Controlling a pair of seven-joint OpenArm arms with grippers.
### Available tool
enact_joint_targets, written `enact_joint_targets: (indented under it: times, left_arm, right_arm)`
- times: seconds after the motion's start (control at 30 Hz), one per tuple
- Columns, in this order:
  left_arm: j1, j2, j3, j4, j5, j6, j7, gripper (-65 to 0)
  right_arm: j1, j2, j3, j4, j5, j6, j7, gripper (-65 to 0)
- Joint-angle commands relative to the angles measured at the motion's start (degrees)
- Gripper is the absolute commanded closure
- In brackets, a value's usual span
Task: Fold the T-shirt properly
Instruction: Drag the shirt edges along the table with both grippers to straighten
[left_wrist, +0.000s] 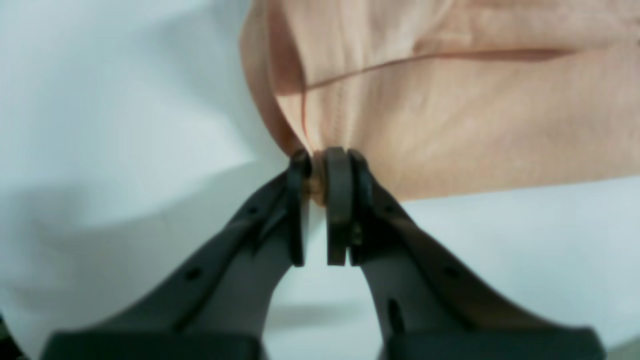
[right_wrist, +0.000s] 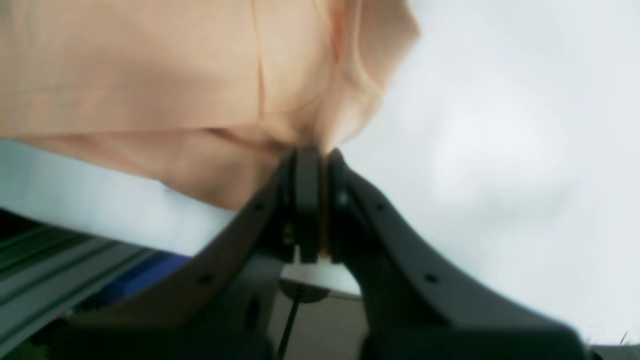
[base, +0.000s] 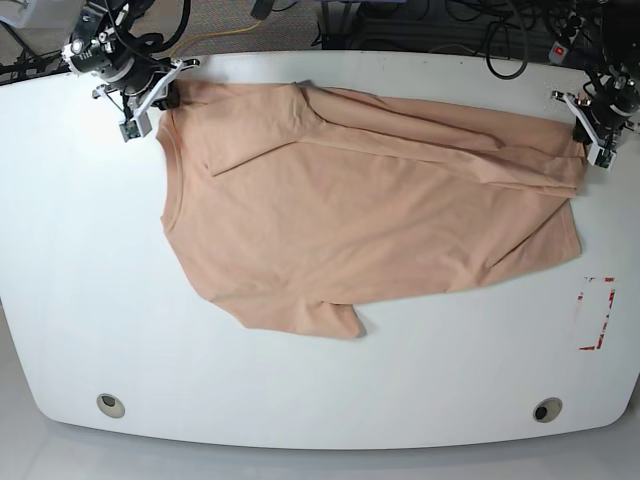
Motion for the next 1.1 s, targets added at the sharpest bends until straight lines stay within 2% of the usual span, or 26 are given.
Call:
enact_joint_targets:
  times: [0.0,0.17,0.3,0.37,0.4,0.5,0.57,0.63,0.7,0.87,0.97,1.07]
  left_arm:
    - [2.5,-0.9,-1.9,3.9,-0.1,0.2,-0.3,-4.2]
    - [7.9,-0.9,-2.5,6.9,-0.1,0.2,-0.3,-4.2]
    - [9.6,-0.9,-2.5,6.9,-0.1,0.2,-0.3,-4.6]
    - [9.9,-0.9,-2.5,7.1,-0.1,0.2,-0.3,-8.2]
    - [9.9,-0.9,-2.5,7.1,-0.1,0.2,-0.3,-11.1]
    - [9.9,-0.9,-2.5,7.2,-0.2,0.2,-0.3,-22.1]
    - [10.2,-0.9,-3.1,7.3,-0.2,0.2,-0.3,-25.1]
    - [10.3,-0.9,-5.1,8.3,-0.2,0.2,-0.3,-25.1]
    - [11.4,-0.9,-8.1,10.2,-1.4,0.2,-0.3,-25.1]
    - [11.8,-1.2,-13.7,12.8,-11.8,0.2,0.1,-25.3]
    - [10.6,-1.3,-15.7,15.1,-14.4,0.2,4.8,-25.3]
    - [5.8,-1.0,-16.1,17.3,-14.0,0.2,9.0,-25.3]
  right_arm:
    - [-1.0,1.8,0.3,1.9,1.0,0.3,0.9,0.0]
    - [-3.7,3.5,0.4,2.0,1.3,0.3,0.9,0.0]
    - [-4.1,3.6,0.4,2.0,1.3,0.3,1.0,0.0]
    - [-4.1,3.6,0.4,2.0,1.3,0.3,1.1,0.0]
    - [-4.1,3.5,0.4,2.0,1.3,0.3,1.1,-2.4]
    - [-3.8,3.5,0.4,2.0,1.3,0.3,1.1,-15.4]
    - [-3.8,3.5,0.7,2.0,1.3,0.3,1.1,-22.5]
    - [-3.7,3.3,3.0,2.9,1.4,0.3,1.1,-27.3]
    - [-3.5,1.7,6.0,3.5,1.4,0.3,1.1,-29.8]
    - [-1.3,1.3,9.5,3.9,3.0,0.3,1.0,-34.9]
    - [1.1,1.3,9.5,3.8,3.1,0.3,1.0,-39.3]
    - [3.9,1.3,9.4,3.5,2.8,0.3,1.0,-41.9]
